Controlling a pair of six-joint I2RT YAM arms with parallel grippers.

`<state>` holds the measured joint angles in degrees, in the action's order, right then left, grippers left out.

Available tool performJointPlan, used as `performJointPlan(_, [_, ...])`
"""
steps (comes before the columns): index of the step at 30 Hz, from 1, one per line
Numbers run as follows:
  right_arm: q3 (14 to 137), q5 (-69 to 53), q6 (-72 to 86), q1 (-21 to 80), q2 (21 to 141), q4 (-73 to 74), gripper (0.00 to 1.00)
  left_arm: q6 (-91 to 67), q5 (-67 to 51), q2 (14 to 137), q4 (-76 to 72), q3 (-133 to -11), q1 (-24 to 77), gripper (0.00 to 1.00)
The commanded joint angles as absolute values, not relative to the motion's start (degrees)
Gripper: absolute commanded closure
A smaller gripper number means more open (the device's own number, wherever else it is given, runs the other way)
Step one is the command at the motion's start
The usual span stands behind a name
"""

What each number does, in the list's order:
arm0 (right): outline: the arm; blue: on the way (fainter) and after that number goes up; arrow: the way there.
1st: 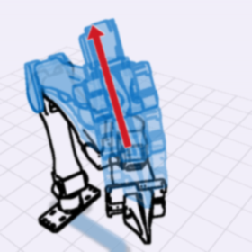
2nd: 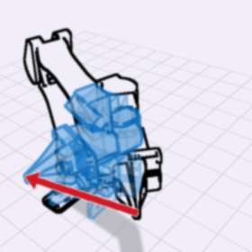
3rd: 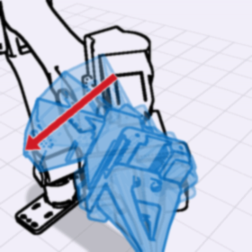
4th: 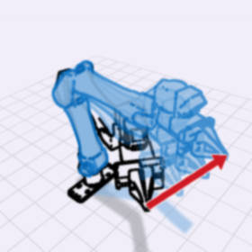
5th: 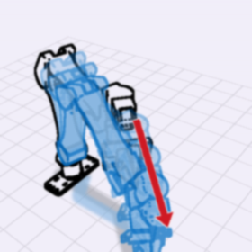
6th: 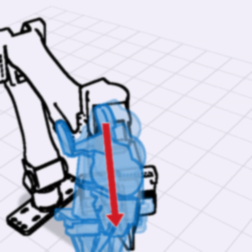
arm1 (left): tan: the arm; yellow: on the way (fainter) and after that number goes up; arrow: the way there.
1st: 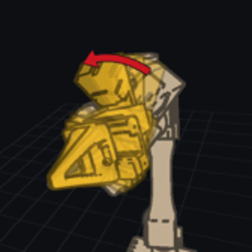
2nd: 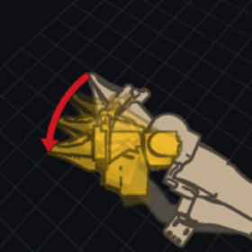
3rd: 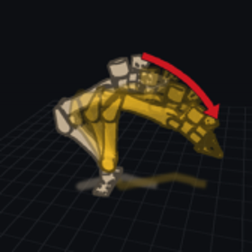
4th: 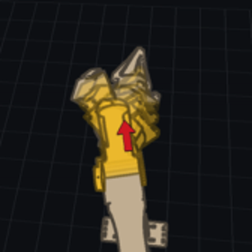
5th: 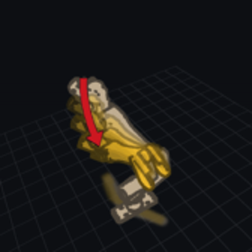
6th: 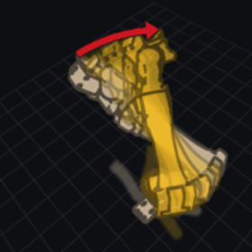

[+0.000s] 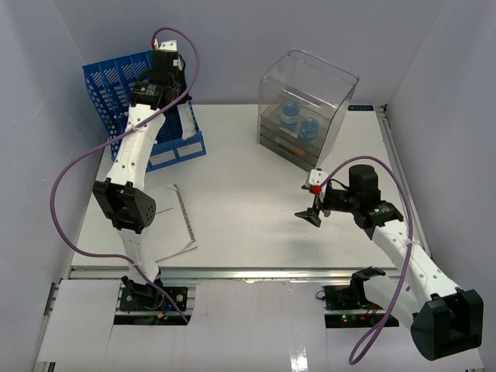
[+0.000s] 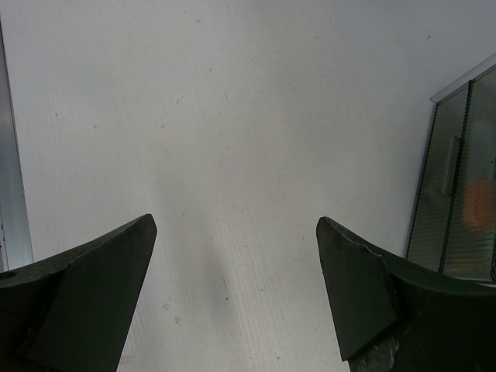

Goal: Organize the desk

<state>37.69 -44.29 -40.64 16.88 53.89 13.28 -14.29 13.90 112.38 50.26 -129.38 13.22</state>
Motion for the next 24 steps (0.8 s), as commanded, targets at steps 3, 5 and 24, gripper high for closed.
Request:
performJointPlan(3, [37.77, -45.28, -40.17, 16.61, 54.30, 11.36, 0.10, -15.44, 14.85, 111.46, 45.64, -132.80, 12.12, 0.68])
performJointPlan(5, [37.62, -45.08, -40.18, 16.61, 54.30, 11.35, 0.10, -16.32, 14.67, 112.32, 44.40, -132.89, 11.38, 0.54])
performJointPlan(24, [37.62, -45.00, -40.43, 16.00, 53.88, 11.50, 0.10, -14.31, -9.95, 92.78, 22.10, -101.24, 7.65, 0.02])
